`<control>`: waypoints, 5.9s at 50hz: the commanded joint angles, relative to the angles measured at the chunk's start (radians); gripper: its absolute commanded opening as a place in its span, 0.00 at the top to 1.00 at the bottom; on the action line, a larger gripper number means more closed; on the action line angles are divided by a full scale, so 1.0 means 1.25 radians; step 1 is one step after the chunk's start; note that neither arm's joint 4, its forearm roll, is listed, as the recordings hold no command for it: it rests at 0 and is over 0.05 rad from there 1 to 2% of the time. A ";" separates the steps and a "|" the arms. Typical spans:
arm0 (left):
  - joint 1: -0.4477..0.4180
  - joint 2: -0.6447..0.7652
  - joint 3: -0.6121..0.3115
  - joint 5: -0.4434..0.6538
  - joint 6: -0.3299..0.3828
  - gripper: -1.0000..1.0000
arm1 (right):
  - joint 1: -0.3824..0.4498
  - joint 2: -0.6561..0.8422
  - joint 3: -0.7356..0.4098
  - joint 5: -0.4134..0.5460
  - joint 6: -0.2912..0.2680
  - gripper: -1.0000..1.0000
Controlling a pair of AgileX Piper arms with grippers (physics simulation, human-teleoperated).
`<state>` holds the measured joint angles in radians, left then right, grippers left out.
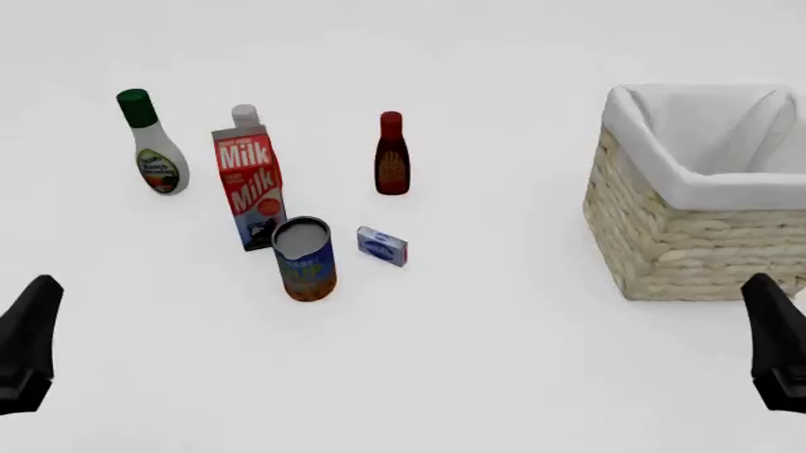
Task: Pick the ketchup and place it in the basket.
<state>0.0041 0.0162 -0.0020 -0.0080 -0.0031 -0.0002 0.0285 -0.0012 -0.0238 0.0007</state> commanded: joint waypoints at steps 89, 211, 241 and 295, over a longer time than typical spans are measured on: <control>-0.001 1.270 -1.250 0.345 0.029 0.00 | 0.013 0.037 0.000 -0.024 -0.043 0.00; -0.072 1.630 -1.436 0.375 0.028 0.00 | 0.015 0.118 0.001 -0.087 -0.024 0.00; -0.083 1.668 -1.437 0.356 0.025 0.00 | 0.017 0.139 0.000 -0.101 -0.017 0.00; -0.075 1.738 -1.458 0.337 0.016 0.00 | 0.013 0.174 0.001 -0.126 -0.019 0.00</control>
<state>-0.0888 2.1770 -1.8240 0.4162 0.0220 0.0159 0.2422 -0.0006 -0.1782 -0.0237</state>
